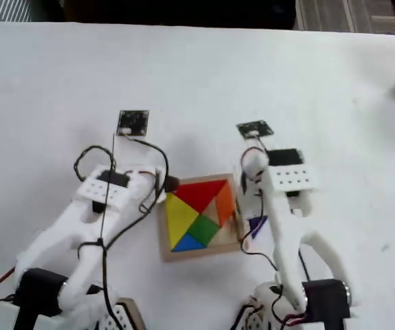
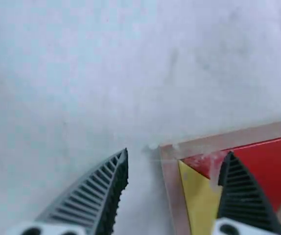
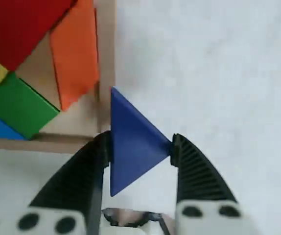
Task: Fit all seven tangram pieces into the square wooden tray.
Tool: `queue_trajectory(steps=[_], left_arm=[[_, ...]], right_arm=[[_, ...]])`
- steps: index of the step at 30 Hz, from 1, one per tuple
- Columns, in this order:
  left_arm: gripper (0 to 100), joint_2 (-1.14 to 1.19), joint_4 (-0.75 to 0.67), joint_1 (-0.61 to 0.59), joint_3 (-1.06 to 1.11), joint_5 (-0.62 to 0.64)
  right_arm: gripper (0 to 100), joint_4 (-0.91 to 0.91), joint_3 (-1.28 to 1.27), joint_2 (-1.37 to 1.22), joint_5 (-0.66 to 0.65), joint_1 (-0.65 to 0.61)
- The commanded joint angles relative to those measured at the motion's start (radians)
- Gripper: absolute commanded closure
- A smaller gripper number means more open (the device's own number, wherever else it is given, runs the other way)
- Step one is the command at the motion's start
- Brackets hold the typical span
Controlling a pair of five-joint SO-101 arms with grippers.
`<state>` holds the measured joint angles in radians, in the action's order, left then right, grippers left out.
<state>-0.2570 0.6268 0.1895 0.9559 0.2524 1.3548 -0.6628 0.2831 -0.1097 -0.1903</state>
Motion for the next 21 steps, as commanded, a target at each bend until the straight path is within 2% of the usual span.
queue_trajectory(steps=[1,5,12,14,19,21], left_arm=[[70,0.002,-0.018,-0.004,-0.051,0.002],[70,0.002,-0.018,-0.004,-0.051,0.002],[70,0.002,-0.018,-0.004,-0.051,0.002],[70,0.002,-0.020,-0.004,-0.051,0.002],[70,0.002,-0.020,-0.004,-0.051,0.002],[70,0.002,-0.020,-0.004,-0.051,0.002]], right_arm=[[92.1,-0.051,0.043,-0.022,0.178,-0.096],[92.1,-0.073,0.046,-0.061,0.227,-0.136],[91.9,-0.087,0.046,-0.074,0.330,-0.275],[87.8,-0.087,0.038,-0.076,0.330,-0.306],[68.9,-0.087,-0.006,-0.074,0.330,-0.320],[67.4,-0.085,-0.006,-0.074,0.330,-0.320]])
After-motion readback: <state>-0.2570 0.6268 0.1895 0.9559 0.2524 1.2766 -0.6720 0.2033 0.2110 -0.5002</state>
